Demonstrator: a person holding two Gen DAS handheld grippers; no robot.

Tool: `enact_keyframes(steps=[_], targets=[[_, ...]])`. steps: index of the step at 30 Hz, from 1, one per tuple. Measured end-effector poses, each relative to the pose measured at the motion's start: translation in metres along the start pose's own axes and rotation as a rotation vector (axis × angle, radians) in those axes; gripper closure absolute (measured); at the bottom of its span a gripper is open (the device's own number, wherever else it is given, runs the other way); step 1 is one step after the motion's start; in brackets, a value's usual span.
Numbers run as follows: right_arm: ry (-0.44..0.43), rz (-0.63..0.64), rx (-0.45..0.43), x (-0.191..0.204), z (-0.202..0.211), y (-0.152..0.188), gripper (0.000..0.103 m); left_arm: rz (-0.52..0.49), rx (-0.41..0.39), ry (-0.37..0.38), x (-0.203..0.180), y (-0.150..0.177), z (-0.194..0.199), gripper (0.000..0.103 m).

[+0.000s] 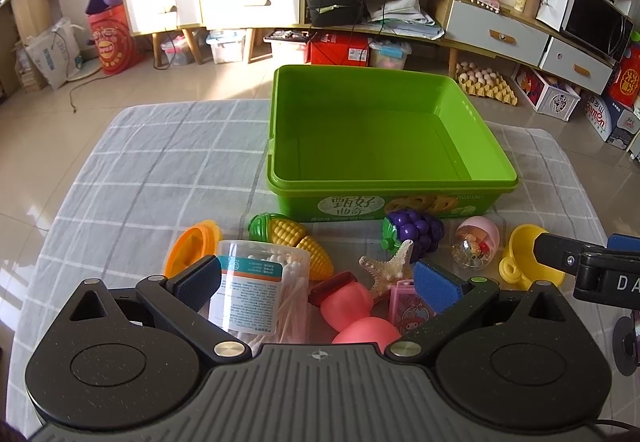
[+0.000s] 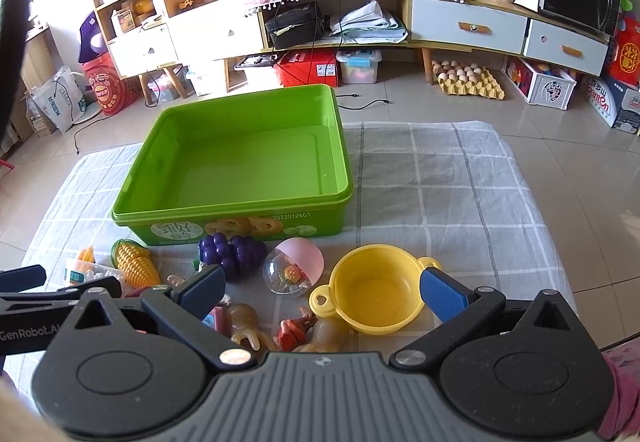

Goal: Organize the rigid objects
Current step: 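Position left tool over cotton swab jar while right tool moves toward yellow pot, then close left tool on cotton swab jar while right tool grasps yellow pot rim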

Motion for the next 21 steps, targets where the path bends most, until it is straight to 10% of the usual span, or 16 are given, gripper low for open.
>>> enact_keyframes(steps=[21], targets=[[-0.031,-0.149,0.099,-0.041,-0.029,-0.009,0.022,-0.042,-0.006,0.115,0.039,0.01,-0.01,0.005]])
Point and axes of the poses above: each gripper's, at about its wrist camera, not at the fingertips, and z roughly against the way its jaws point, x to its left, y to its underside, the point moved 4 cm from there along -z, roughly the way its jaws point, and after that the axes turned 7 degrees about -z, right-handed, at the moved point
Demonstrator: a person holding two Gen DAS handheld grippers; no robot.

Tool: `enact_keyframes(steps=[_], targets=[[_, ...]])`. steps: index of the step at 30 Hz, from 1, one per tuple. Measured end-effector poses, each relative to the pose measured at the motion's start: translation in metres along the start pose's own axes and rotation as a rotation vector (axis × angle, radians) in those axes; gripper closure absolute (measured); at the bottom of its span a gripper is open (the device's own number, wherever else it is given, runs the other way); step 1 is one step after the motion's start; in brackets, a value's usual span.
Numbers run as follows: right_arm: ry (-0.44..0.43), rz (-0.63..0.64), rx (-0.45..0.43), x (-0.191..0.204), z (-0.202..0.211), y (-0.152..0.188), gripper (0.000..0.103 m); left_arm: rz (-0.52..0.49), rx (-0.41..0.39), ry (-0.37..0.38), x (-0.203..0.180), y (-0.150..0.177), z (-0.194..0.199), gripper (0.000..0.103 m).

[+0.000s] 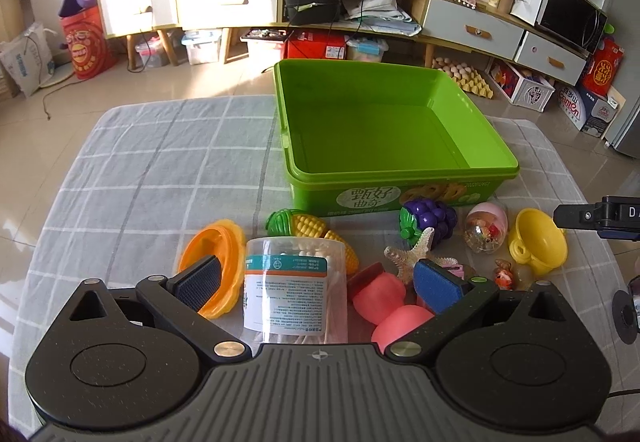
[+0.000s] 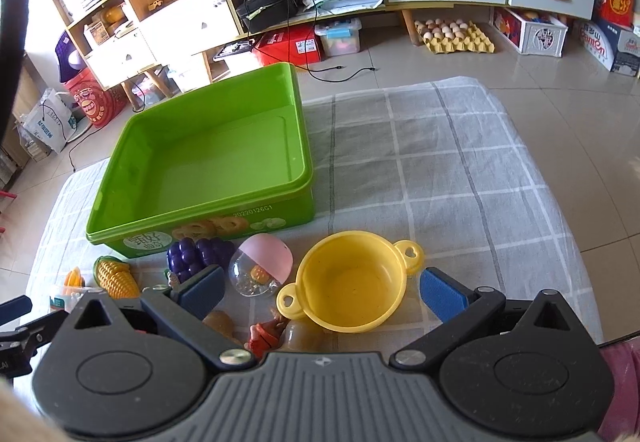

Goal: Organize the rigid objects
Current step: 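Close left tool on cotton swab jar while right tool grasps yellow pot rim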

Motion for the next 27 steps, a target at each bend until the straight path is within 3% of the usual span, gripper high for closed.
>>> enact_keyframes(steps=[7,13,19,27], targets=[[0.001,-0.074,0.066,-0.014,-0.018,-0.002,0.022,0.013,0.028,0.064,0.015,0.003,-0.003,0.006],[0.006,-0.143,0.113,-0.024,-0.033,-0.005,0.022,0.071,0.103,0.103,0.023,0.009,-0.016,0.009],[0.044,-0.15,0.137,-0.026,-0.047,-0.004,0.022,0.132,0.094,0.138,0.029,0.009,-0.015,0.017],[0.076,-0.155,0.145,-0.024,-0.059,-0.002,0.023,0.136,0.095,0.121,0.028,0.009,-0.02,0.025]])
Point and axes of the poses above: each gripper's, at about its wrist camera, not at the fingertips, and z roughly against the way its jaws point, x to its left, y to its underside, the point moved 4 cm from there along -z, roughly the way its jaws point, and after that the axes turned 7 degrees about -z, right-handed, at the moved point
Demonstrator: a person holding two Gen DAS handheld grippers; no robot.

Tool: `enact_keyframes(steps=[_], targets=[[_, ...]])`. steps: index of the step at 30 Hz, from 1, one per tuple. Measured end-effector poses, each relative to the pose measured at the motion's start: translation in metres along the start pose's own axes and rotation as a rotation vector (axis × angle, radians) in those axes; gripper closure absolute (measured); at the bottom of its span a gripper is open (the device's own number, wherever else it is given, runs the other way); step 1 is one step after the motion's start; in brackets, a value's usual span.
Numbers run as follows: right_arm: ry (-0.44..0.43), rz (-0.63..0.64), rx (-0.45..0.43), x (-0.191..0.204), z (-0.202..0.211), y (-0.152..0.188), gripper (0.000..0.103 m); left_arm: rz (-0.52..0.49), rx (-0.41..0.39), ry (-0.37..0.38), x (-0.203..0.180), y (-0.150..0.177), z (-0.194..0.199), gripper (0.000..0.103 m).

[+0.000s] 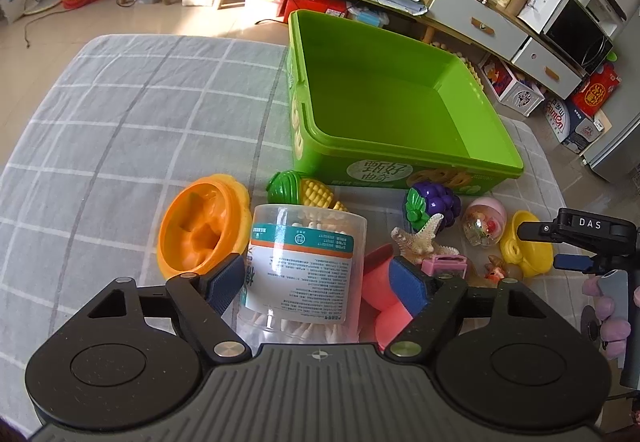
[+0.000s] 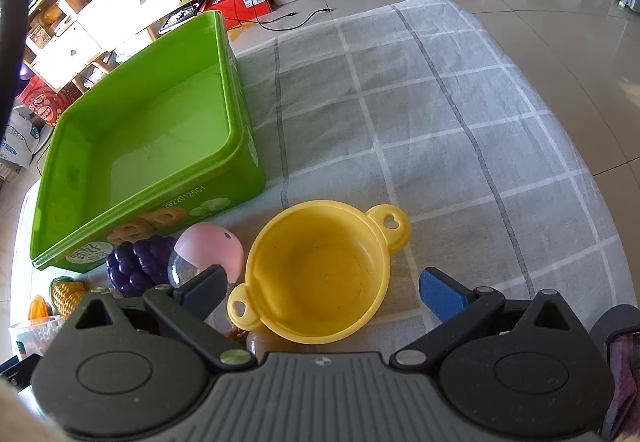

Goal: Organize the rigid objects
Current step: 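Close left tool on cotton swab jar while right tool grasps yellow pot rim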

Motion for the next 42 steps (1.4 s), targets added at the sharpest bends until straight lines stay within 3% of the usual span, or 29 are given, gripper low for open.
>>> enact_keyframes(steps=[11,32,34,37,42], targets=[[0.046,-0.011,0.0,0.004,-0.01,0.001,0.024,-0.035,-0.003,-0.056,-0.004,0.0,-0.007,0.035],[0.085,-0.017,-0.019,0.001,-0.019,-0.001,0.034,-0.082,-0.001,-0.088,-0.011,-0.002,-0.01,0.034],[0.084,-0.018,-0.023,0.001,-0.018,-0.001,0.036,-0.08,0.0,-0.092,-0.012,-0.002,-0.011,0.034],[0.087,-0.014,-0.031,0.0,-0.016,-0.002,0.048,-0.073,0.001,-0.092,-0.012,-0.002,-0.01,0.035],[0.063,-0.031,-0.033,-0.004,-0.013,-0.002,0.049,-0.058,-0.013,-0.081,-0.012,-0.003,-0.006,0.036]])
Point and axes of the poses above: each gripper's, at about its wrist camera, not at the fingertips, and z roughly against the way its jaws point, x to its left, y to its underside, the point moved 4 cm from there along -z, roughly the way its jaws point, and after that the axes turned 7 degrees about -z, right-handed, at the moved point
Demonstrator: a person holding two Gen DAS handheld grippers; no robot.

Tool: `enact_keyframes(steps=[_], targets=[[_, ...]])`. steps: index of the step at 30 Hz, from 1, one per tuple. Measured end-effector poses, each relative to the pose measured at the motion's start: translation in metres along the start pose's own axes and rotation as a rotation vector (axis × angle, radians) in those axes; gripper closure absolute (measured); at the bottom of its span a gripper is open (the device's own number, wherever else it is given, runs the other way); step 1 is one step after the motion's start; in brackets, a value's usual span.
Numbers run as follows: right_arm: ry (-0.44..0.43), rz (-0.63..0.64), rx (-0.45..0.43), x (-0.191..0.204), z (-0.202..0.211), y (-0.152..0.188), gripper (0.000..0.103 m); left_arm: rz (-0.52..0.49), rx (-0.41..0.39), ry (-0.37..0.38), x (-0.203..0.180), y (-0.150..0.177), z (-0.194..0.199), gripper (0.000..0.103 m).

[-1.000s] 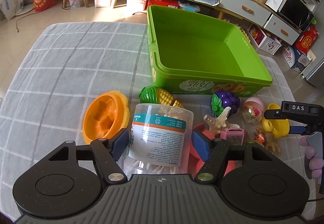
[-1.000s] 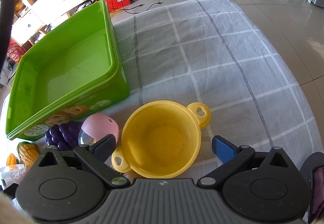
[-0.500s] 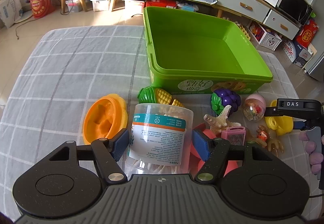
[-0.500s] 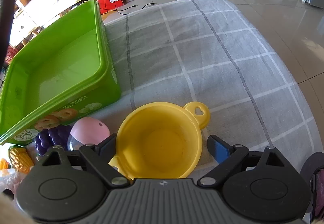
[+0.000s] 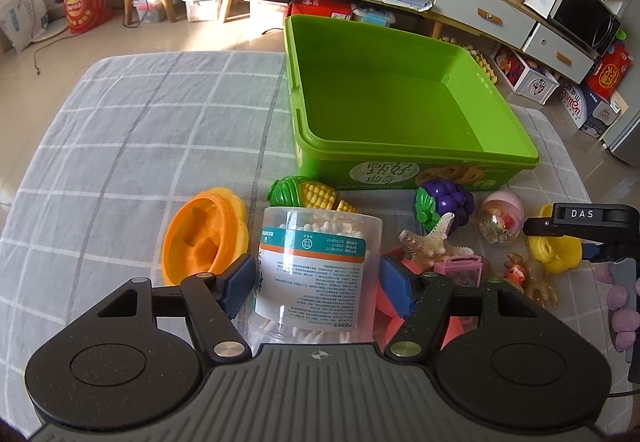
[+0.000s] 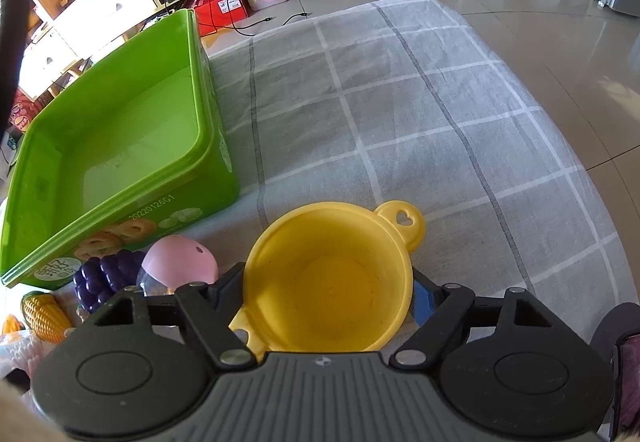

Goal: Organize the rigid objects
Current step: 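Close left tool on cotton swab jar while right tool grasps yellow pot rim, then carry jar and pot into the green bin and open both tools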

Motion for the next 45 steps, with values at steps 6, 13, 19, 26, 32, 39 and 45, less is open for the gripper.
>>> enact_keyframes(steps=[6,13,19,26,32,39,45], targets=[[-0.036,-0.016,-0.018,-0.001,0.011,-0.002,0.049,0.027,-0.033,0.016,0.001,-0.005,0.011,0.036],[-0.094,-0.044,-0.072,0.002,0.037,-0.009,0.049,0.068,-0.094,0.036,0.001,-0.014,0.028,0.036],[-0.145,-0.041,-0.13,0.01,0.06,-0.013,0.049,0.089,-0.165,0.062,-0.009,-0.031,0.039,0.036],[-0.197,0.049,-0.207,0.039,0.074,-0.033,0.049,0.046,-0.254,0.09,-0.027,-0.077,0.029,0.036],[-0.283,0.179,-0.261,0.078,0.072,-0.056,0.049,-0.016,-0.342,0.074,-0.035,-0.108,-0.002,0.036],[-0.327,0.266,-0.227,0.111,0.037,-0.075,0.049,-0.069,-0.399,0.053,-0.025,-0.125,-0.045,0.036],[-0.29,0.377,-0.173,0.14,-0.007,-0.085,0.049,-0.107,-0.443,0.042,-0.015,-0.132,-0.077,0.036]])
Point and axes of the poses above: each gripper's, at about its wrist camera, not at the fingertips, and z roughly against the way its jaws point, x to its left, y to its underside, the point moved 4 cm from there along -z, roughly the way its jaws point, and after that the axes turned 7 degrees about -z, right-handed, at the moved point
